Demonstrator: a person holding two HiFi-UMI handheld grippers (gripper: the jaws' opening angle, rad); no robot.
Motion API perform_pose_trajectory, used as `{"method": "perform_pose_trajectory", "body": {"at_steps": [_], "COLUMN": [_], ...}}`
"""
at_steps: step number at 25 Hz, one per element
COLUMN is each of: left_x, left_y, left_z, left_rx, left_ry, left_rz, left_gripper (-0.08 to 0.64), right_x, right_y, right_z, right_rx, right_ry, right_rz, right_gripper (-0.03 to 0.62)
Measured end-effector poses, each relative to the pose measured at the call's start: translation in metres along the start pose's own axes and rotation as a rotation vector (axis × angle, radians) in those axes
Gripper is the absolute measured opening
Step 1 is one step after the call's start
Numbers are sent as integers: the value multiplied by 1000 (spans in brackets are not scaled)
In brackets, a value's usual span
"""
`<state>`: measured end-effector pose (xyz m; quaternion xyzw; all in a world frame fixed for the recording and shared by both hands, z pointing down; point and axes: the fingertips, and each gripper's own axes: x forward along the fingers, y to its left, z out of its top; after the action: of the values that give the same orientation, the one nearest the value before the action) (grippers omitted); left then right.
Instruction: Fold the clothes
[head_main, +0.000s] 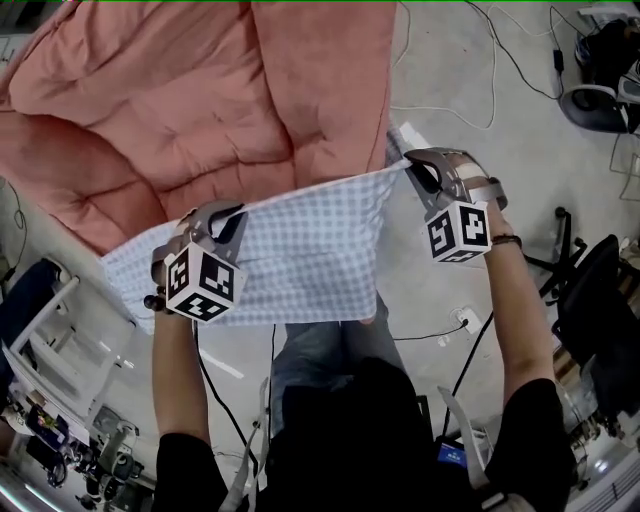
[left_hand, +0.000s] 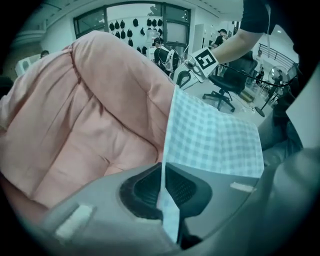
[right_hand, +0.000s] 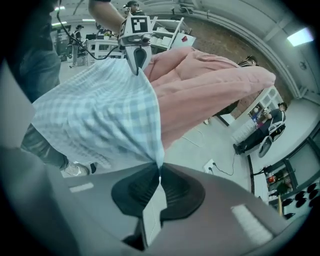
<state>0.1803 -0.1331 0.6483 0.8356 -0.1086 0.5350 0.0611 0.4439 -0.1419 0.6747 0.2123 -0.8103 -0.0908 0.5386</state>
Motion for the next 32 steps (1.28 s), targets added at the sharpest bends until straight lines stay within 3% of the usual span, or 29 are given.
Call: {"method": "perform_pose_trajectory", "body": {"at_steps": [5, 9, 15, 23, 32], "left_x": [-23, -47, -68, -82, -95], "left_y": [-13, -38, -92, -163, -209], "left_z": [5, 5, 2, -14, -34], "left_rx": [39, 25, -16, -47, -15], "left_ry": [14, 13, 22, 4, -24], "left_rz": [104, 171, 214, 226, 212], "left_gripper": [14, 14, 14, 14, 14], "right_x": [-23, -49, -92, -125, -141], "right_y": [0, 6, 38, 112, 198], "right_z": [-6, -12, -25, -36, -41], "right_rx": [19, 78, 132, 228, 374], "right_ry": [9, 2, -3, 15, 54], "right_rz": [-106, -181, -206, -216, -213], "right_gripper": [12, 12, 11, 11, 11]}}
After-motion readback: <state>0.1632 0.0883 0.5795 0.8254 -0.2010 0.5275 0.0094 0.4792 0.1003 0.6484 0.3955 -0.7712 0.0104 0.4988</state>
